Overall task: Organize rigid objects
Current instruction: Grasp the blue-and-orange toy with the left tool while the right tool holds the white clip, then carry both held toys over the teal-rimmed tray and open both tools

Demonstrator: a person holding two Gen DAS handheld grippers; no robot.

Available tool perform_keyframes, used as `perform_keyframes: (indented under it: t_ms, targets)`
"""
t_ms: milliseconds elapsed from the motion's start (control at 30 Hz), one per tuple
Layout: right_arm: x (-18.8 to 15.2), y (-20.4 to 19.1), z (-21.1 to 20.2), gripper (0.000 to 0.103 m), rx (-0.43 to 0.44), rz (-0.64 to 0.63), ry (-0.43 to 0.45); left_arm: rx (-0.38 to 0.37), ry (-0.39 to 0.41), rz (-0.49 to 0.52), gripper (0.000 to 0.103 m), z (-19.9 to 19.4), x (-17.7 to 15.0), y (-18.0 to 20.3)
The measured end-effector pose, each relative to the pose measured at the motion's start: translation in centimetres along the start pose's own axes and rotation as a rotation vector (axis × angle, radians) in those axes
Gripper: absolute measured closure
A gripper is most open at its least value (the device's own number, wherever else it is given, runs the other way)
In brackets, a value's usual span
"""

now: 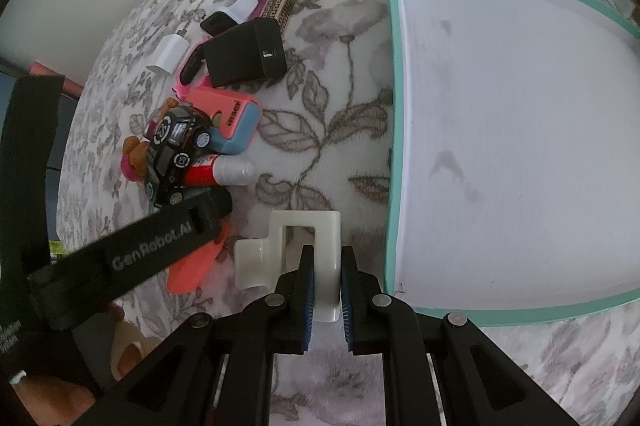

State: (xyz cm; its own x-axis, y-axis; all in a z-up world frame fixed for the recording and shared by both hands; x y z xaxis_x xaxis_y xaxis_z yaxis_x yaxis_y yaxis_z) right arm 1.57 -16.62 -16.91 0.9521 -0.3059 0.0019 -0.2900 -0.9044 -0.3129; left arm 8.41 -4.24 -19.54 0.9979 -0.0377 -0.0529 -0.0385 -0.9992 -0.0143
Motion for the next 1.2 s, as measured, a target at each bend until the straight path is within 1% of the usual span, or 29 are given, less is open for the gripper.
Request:
perform_keyframes:
  t_ms: [67,233,367,433,533,600,733,867,900,1000,1100,1200]
  targets:
    - [0.1,-0.1,0.1,0.091,-0.003,-0.001,-0.001,-0.007,-0.022,-0.001,0.026,0.0,-0.4,0.1]
    - [0.2,-0.2,0.1,0.091,-0.015,-0.007,0.001,-0.018,-0.049,-0.02,0.026,0.4,-0.8,0.0]
    - [0.3,-0.5,0.0,0.091,-0.025,-0.018,0.004,-0.07,-0.052,-0.039,0.026,-0.2,-1.1,0.0]
    - [0.3,-0.7,-0.2,0.091,-0.023,-0.019,0.009,-0.086,-0.033,-0.043,0.027,-1.2,-1.0,-0.3]
    - [0.5,-1.0,-0.8,0.091,-0.012,-0.02,0.023,-0.08,0.012,-0.04,0.026,-2.8,-0.7,-0.2]
    - [0.6,-1.2,-1.5,0.091,0.002,-0.019,0.038,-0.091,0.041,-0.042,0.026,-4.0,-0.5,-0.2]
    - [1.1,-1.5,-3.4,0.091,0.024,-0.017,0.09,-0.114,0.122,-0.038,0.026,-6.1,0.0,0.0]
    - [1.7,-1.2,-5.2,0.091,0.033,-0.009,0.146,-0.12,0.189,-0.017,0.026,-8.0,0.7,0.7]
    - [1.8,-1.0,-5.6,0.091,0.031,-0.005,0.154,-0.123,0.195,-0.012,0.026,-8.5,0.8,0.1]
    - [2.2,0.0,-6.3,0.091,0.007,0.015,0.18,-0.121,0.213,0.012,0.026,-9.7,0.5,0.7]
    - [2.7,1.5,-7.0,0.091,-0.007,0.048,0.202,-0.113,0.212,0.041,0.026,-10.2,0.4,1.7]
    - [3.4,3.9,-8.3,0.091,-0.028,0.094,0.234,-0.102,0.201,0.088,0.026,-10.5,0.4,3.8]
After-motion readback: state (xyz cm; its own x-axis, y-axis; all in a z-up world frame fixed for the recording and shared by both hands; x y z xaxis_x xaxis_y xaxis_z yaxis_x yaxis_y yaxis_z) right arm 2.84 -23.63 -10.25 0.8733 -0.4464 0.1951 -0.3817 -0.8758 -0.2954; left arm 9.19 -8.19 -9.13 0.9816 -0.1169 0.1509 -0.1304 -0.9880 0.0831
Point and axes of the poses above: each gripper's, at about its wrist camera, not at the fingertips, and z roughly the way its jaws point, y to its right, x to its top, the point moved 9 cm from there along z, roughly the way its jaws point, and after that the axes turned 9 degrees about -y, right-handed, at the moved point
